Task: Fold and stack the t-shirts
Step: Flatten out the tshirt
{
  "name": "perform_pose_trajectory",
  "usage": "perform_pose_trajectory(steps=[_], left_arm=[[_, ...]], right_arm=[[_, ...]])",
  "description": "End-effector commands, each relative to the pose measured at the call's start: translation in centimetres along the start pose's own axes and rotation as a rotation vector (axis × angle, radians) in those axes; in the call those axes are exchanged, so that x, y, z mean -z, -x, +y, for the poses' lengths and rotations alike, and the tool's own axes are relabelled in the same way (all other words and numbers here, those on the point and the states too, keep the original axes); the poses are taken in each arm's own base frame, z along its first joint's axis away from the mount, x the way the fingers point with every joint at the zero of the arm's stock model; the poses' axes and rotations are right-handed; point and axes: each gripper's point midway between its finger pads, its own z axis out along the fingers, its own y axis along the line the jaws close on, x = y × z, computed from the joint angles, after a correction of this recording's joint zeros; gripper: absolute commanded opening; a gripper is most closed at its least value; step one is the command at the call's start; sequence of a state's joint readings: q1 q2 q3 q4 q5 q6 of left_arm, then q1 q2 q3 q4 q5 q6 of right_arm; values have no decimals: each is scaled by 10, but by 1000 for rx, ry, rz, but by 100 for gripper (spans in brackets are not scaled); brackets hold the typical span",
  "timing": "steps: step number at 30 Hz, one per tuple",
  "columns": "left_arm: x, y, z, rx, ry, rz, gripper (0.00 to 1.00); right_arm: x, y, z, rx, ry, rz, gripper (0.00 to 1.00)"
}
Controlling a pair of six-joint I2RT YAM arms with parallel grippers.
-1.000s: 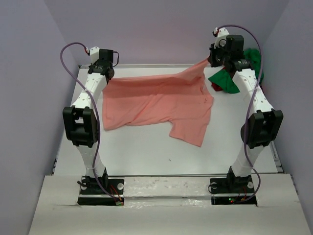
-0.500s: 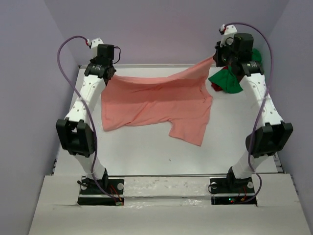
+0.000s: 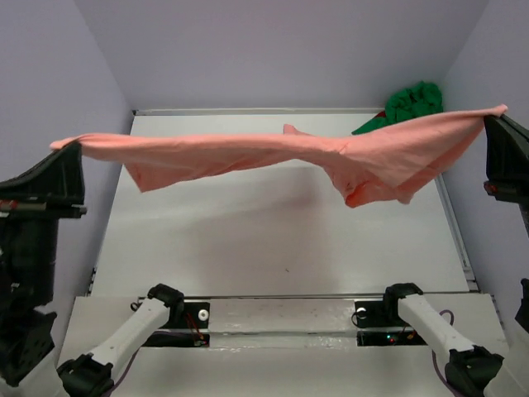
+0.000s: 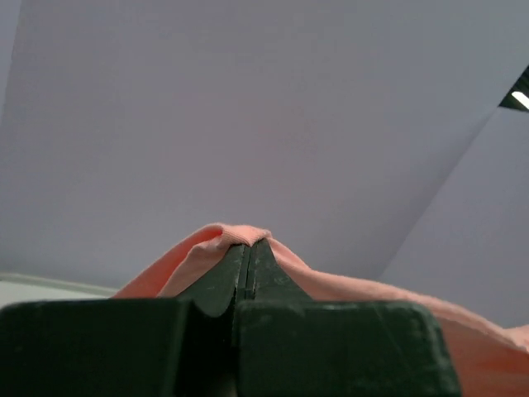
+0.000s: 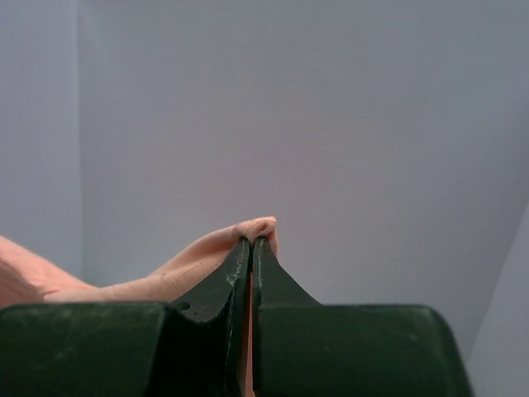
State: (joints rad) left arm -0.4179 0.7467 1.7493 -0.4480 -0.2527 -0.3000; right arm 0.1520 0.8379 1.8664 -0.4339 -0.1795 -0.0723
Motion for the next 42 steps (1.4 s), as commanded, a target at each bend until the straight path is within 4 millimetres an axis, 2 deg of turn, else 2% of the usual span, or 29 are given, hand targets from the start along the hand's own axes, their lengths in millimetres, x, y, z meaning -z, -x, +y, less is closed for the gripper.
perform_pose_trajectory(steps=[1, 2, 3, 6, 8, 11, 13, 14, 15, 16, 18, 19, 21, 22, 23, 25, 26, 27, 29, 30, 31, 33, 34, 35, 36, 38, 39, 40, 42], left_arm=[[27, 0, -10, -15, -90, 35, 0], [40, 12, -10, -5, -93, 10, 0], [44, 12, -7, -6, -85, 14, 0], [51, -4, 6, -2, -24, 64, 0], [47, -20, 14, 4, 15, 102, 0], [36, -40, 26, -9, 81, 144, 0], [29, -52, 40, -24, 152, 171, 0], [19, -65, 47, -34, 197, 203, 0], [15, -72, 59, -35, 261, 211, 0], [3, -90, 69, -50, 322, 255, 0], [-8, -111, 87, -67, 424, 294, 0], [-19, -135, 98, -95, 470, 347, 0], [-28, -158, 113, -118, 545, 384, 0], [-31, -163, 126, -145, 620, 375, 0], [-38, -185, 139, -165, 684, 407, 0], [-45, -198, 160, -183, 790, 401, 0], [-55, -217, 169, -196, 824, 436, 0], [-61, -227, 173, -174, 840, 448, 0], [-79, -258, 188, -156, 861, 507, 0], [-89, -271, 190, -141, 846, 528, 0], [-97, -292, 205, -160, 880, 570, 0], [-104, -311, 215, -174, 918, 614, 0], [-108, -319, 222, -199, 931, 630, 0], [-115, -337, 235, -216, 969, 663, 0], [-115, -347, 241, -222, 984, 694, 0], [-122, -367, 257, -251, 1023, 718, 0], [-128, -377, 258, -246, 994, 741, 0], [-131, -384, 262, -250, 990, 764, 0], [-138, -402, 271, -259, 1011, 800, 0]], right_arm=[[14, -11, 27, -121, 115, 58, 0], [21, -5, 31, -131, 130, 48, 0], [25, -2, 33, -133, 133, 44, 0], [36, 8, 36, -152, 142, 44, 0], [39, 19, 40, -160, 161, 23, 0], [38, 24, 43, -174, 179, 16, 0], [27, 18, 41, -190, 174, 35, 0], [20, 12, 40, -196, 173, 51, 0], [6, -8, 38, -208, 167, 98, 0], [-4, -19, 35, -217, 153, 119, 0], [-25, -52, 31, -227, 141, 181, 0], [-42, -85, 29, -256, 127, 256, 0], [-56, -115, 30, -267, 138, 301, 0], [-70, -134, 27, -273, 128, 318, 0], [-76, -160, 26, -281, 121, 360, 0], [-90, -190, 23, -285, 106, 401, 0], [-96, -207, 23, -292, 105, 429, 0], [-106, -242, 22, -299, 104, 493, 0], [-116, -276, 18, -293, 80, 548, 0], [-122, -310, 15, -287, 65, 606, 0], [-126, -324, 11, -262, 58, 621, 0], [-132, -349, 12, -269, 61, 657, 0], [-137, -370, 13, -273, 70, 683, 0], [-140, -380, 15, -273, 88, 698, 0], [-143, -409, 16, -278, 90, 743, 0], [-151, -428, 18, -276, 113, 765, 0], [-154, -439, 18, -277, 114, 781, 0], [-152, -469, 20, -286, 115, 833, 0], [-161, -478, 24, -294, 145, 836, 0]])
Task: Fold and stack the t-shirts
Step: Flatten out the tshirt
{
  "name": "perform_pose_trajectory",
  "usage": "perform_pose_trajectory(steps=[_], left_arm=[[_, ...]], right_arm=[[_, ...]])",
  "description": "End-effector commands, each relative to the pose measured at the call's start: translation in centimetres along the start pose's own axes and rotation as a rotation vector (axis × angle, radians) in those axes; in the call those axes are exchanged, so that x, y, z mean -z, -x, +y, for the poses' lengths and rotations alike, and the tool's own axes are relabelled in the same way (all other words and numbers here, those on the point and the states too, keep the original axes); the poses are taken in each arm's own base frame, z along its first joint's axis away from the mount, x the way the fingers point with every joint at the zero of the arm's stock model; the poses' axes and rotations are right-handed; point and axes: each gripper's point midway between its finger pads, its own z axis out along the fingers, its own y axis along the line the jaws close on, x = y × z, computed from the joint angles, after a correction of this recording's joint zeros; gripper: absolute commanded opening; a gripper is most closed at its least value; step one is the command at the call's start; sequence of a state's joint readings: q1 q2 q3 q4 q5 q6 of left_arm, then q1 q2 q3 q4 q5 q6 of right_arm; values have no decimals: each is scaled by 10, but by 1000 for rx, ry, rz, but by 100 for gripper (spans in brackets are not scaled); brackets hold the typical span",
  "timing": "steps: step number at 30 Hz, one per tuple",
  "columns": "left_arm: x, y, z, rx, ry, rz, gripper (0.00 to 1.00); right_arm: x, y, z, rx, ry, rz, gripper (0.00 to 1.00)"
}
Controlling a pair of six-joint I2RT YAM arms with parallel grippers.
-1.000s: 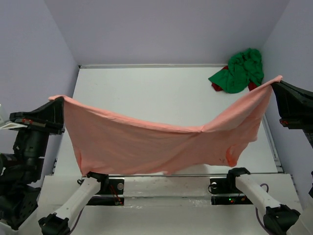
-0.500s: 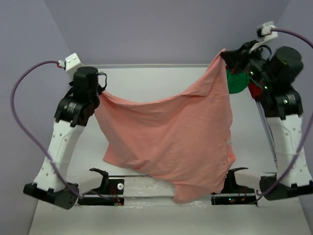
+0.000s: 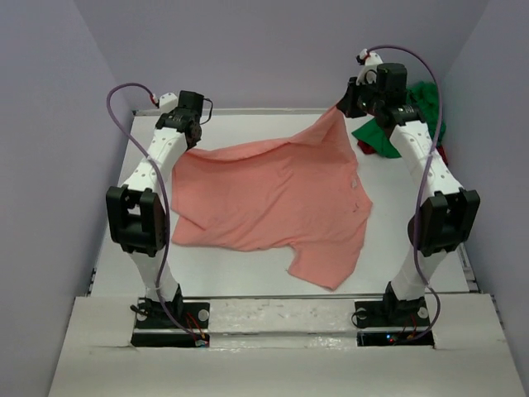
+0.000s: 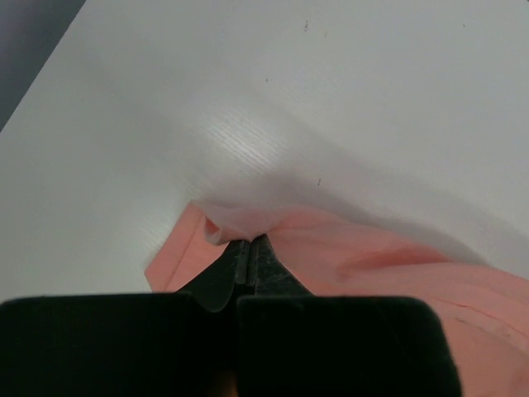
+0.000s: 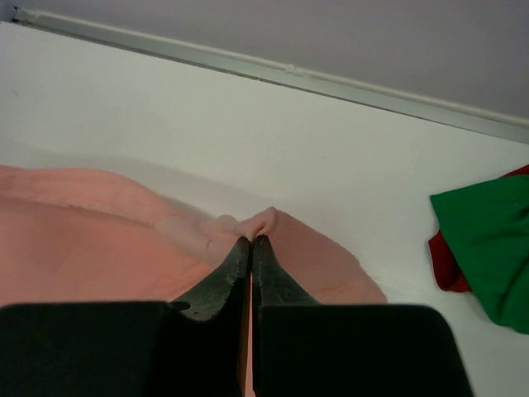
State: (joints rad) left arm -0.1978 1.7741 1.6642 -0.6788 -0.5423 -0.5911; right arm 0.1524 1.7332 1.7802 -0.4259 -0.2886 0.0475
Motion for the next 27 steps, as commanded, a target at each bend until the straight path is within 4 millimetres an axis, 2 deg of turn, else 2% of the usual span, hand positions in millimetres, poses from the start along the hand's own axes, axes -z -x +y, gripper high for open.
perform_pose_trajectory(steps=[1, 2, 4, 8, 11, 16, 18, 22, 25, 26, 27], left_arm=[[-13, 23, -18, 33, -11, -29, 0], [-23, 21, -25, 9, -9, -22, 0], [-32, 20, -30, -9, -8, -7, 0], [-40, 23, -38, -10, -23, -16, 0], [-42, 29, -43, -23, -45, -30, 0], [-47, 32, -37, -26, -26, -29, 0], [-49, 33, -34, -25, -21, -26, 0], [-46, 39, -34, -27, -32, -51, 0], [-29, 49, -31, -13, -72, -80, 0], [-12, 60, -30, -5, -108, -102, 0], [-1, 67, -30, -9, -132, -116, 0]], right_arm=[[-28, 34, 4, 69, 58, -90, 0], [-41, 28, 1, 71, 67, -71, 0], [-55, 22, -3, 96, 73, -58, 0], [-73, 11, -11, 101, 66, -25, 0], [-88, 0, -28, 85, 53, -2, 0], [-92, 3, -42, 93, 7, -9, 0], [-90, 14, -56, 98, -26, -30, 0], [-82, 29, -65, 116, -67, -51, 0], [-62, 46, -56, 126, -62, -84, 0], [-54, 52, -53, 128, -62, -99, 0], [-37, 66, -47, 136, -65, -129, 0]])
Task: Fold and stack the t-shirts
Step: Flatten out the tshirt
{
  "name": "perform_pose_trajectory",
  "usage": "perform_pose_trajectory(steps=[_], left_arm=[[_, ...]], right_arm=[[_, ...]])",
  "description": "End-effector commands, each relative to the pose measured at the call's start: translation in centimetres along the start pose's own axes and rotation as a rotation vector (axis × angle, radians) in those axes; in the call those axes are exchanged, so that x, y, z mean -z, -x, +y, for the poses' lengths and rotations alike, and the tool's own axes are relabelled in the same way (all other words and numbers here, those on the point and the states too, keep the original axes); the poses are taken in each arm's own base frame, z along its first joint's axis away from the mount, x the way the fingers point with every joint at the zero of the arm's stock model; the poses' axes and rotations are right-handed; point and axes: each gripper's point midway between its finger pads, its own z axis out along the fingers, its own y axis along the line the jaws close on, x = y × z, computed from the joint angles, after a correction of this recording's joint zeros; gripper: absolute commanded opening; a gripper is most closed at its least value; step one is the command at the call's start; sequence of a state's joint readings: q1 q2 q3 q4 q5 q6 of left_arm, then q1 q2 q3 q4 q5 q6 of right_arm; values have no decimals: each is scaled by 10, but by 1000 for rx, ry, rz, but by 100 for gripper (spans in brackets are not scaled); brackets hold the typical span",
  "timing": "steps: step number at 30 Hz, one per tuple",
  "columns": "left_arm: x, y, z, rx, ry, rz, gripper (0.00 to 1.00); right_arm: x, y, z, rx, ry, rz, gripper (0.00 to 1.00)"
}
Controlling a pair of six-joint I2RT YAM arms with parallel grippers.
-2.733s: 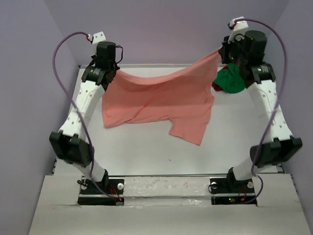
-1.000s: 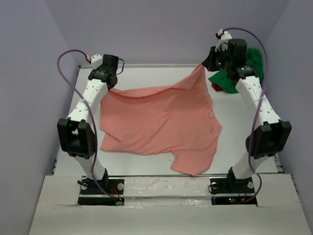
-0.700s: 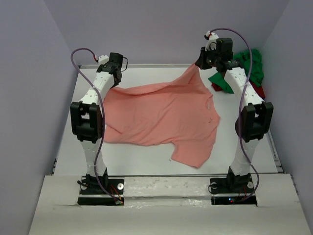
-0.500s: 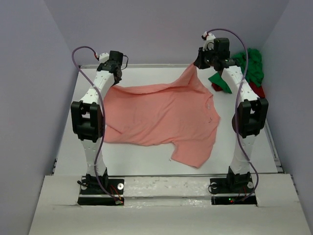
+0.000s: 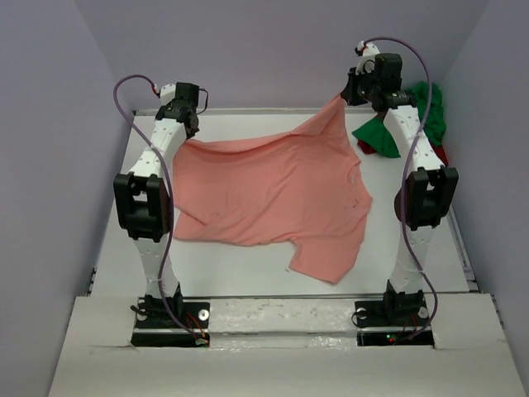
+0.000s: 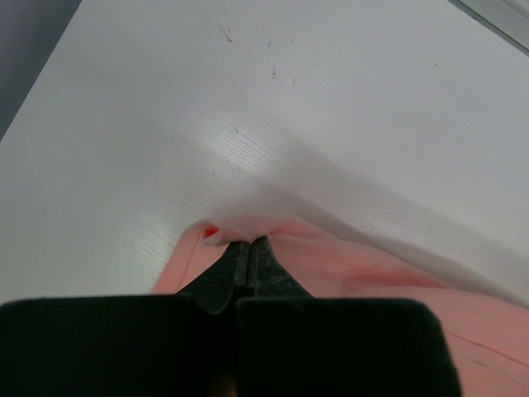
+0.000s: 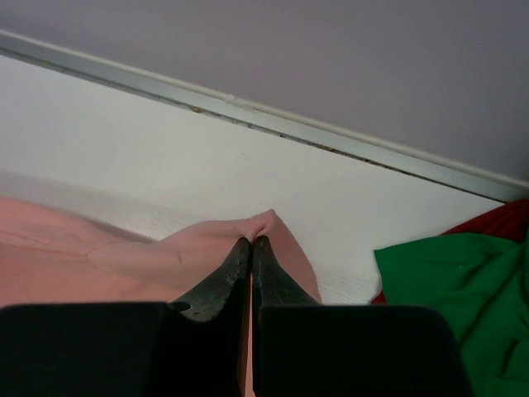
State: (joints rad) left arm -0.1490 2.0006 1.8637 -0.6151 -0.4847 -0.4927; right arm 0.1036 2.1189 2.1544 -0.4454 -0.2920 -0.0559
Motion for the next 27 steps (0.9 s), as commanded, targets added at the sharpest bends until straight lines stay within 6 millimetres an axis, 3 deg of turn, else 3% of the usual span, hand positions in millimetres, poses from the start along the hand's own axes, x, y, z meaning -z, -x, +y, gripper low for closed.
perform_pose_trajectory(steps=[1, 2, 3, 4, 5, 6, 7, 8, 9, 10, 11, 13, 14, 16, 17, 20, 21, 24, 27], left_arm=[[71, 52, 1, 25, -145, -119, 0], [99, 69, 2, 40, -190, -166, 0], [116, 76, 3, 13, -216, -193, 0], [134, 82, 4, 5, -241, -223, 0], [174, 93, 4, 4, -304, -281, 0], [194, 98, 6, -2, -332, -313, 0], [234, 101, 11, -16, -392, -369, 0], [253, 102, 14, -20, -425, -397, 0], [273, 103, 19, -13, -459, -429, 0], [291, 104, 23, -15, -494, -457, 0], [322, 105, 43, 11, -539, -506, 0], [354, 103, 57, 38, -617, -553, 0], [380, 106, 82, 72, -655, -609, 0], [400, 101, 100, 89, -705, -644, 0], [419, 100, 120, 104, -738, -691, 0], [457, 95, 148, 128, -839, -765, 0], [465, 93, 154, 128, -864, -783, 0], [489, 84, 172, 132, -942, -820, 0], [501, 71, 181, 123, -995, -813, 0]], right_arm=[[67, 75, 11, 60, -31, -168, 0], [79, 83, 12, 58, -44, -185, 0], [107, 98, 19, 66, -55, -223, 0], [123, 105, 22, 74, -59, -241, 0], [138, 113, 29, 90, -74, -261, 0], [179, 133, 36, 110, -100, -329, 0], [189, 131, 40, 117, -115, -334, 0], [207, 138, 44, 122, -122, -359, 0], [248, 153, 55, 136, -127, -427, 0], [262, 154, 63, 140, -119, -446, 0], [280, 158, 67, 139, -122, -475, 0], [316, 165, 82, 144, -104, -537, 0], [350, 168, 94, 153, -86, -591, 0], [382, 171, 107, 152, -59, -650, 0], [411, 173, 120, 157, -32, -698, 0], [448, 175, 138, 176, 16, -760, 0], [469, 178, 146, 186, 30, -798, 0], [496, 175, 163, 179, 94, -818, 0], [538, 171, 183, 199, 148, -878, 0]])
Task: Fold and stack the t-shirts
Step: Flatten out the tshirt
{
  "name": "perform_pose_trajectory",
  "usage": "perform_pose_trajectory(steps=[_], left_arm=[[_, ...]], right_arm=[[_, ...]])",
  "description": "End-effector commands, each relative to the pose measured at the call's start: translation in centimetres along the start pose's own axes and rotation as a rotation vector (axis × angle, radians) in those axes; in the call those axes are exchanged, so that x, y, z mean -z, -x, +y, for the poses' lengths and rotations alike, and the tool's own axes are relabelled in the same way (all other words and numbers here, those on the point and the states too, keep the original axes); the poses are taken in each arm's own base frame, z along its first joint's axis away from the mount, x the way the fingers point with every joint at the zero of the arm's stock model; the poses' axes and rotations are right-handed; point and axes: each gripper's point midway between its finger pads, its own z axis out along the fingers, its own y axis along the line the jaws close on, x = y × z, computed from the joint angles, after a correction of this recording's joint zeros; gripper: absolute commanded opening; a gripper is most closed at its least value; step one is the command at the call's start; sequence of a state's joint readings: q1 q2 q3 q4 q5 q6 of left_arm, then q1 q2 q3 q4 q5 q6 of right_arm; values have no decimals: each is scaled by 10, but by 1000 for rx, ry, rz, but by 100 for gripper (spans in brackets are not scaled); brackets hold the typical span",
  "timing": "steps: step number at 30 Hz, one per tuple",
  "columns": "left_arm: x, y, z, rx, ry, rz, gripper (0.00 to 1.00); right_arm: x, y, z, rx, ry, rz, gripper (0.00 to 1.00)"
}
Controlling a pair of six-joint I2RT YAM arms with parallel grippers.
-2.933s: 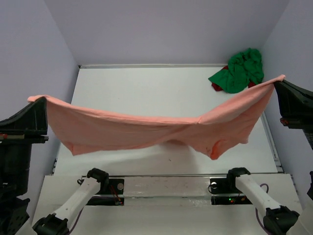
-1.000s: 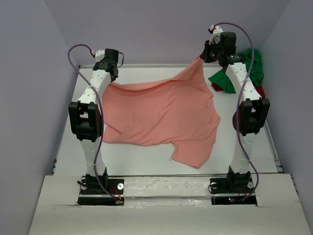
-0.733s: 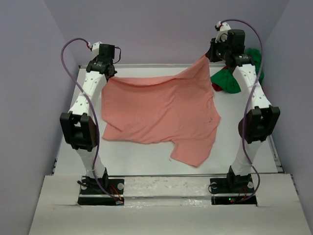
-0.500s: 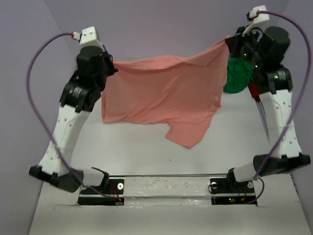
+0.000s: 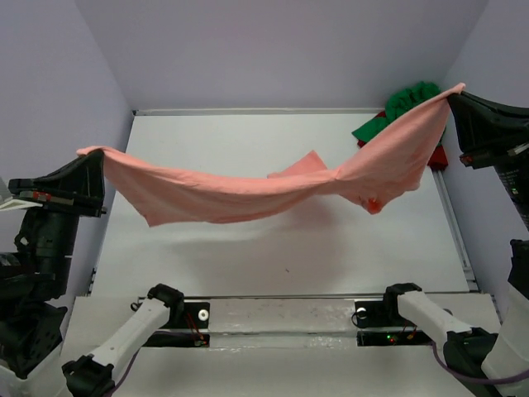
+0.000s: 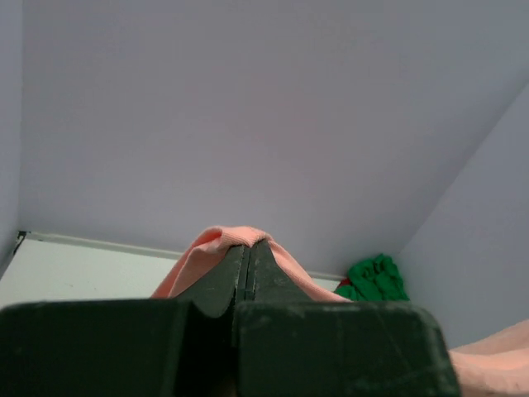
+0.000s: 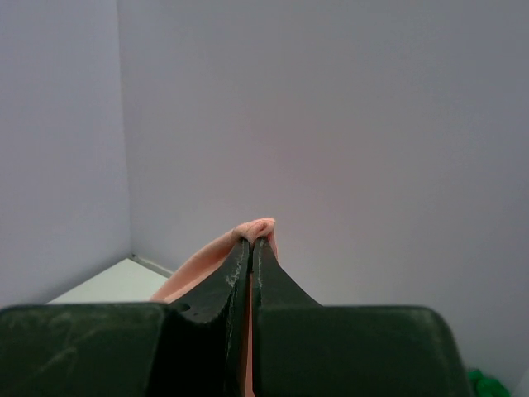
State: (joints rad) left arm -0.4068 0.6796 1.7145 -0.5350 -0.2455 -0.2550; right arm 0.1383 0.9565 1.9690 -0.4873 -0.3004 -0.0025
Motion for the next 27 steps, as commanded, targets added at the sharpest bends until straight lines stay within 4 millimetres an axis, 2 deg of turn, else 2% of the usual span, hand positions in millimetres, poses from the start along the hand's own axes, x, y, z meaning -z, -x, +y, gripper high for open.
perform_pose_trajectory(steps=[1, 5, 7, 11, 14, 18, 24, 27], left_arm=[[8, -22, -12, -29, -95, 85, 0], [20, -27, -11, -8, -99, 115, 0], [22, -30, -8, -9, -86, 129, 0], [20, -32, 9, -2, 11, 121, 0], [5, -46, 18, -24, 76, 168, 0], [-8, -49, 23, -25, 124, 171, 0], [-15, -55, 35, -41, 207, 195, 0], [-14, -63, 42, -49, 234, 216, 0]], right_arm=[[20, 14, 26, -65, 96, -2, 0], [41, 38, 42, -70, 151, -41, 0], [43, 39, 46, -81, 167, -38, 0], [34, 31, 46, -99, 180, -20, 0], [11, 10, 38, -125, 172, 38, 0], [0, 7, 34, -118, 170, 43, 0], [-3, 0, 20, -90, 101, 62, 0], [-1, -6, 22, -96, 112, 76, 0]])
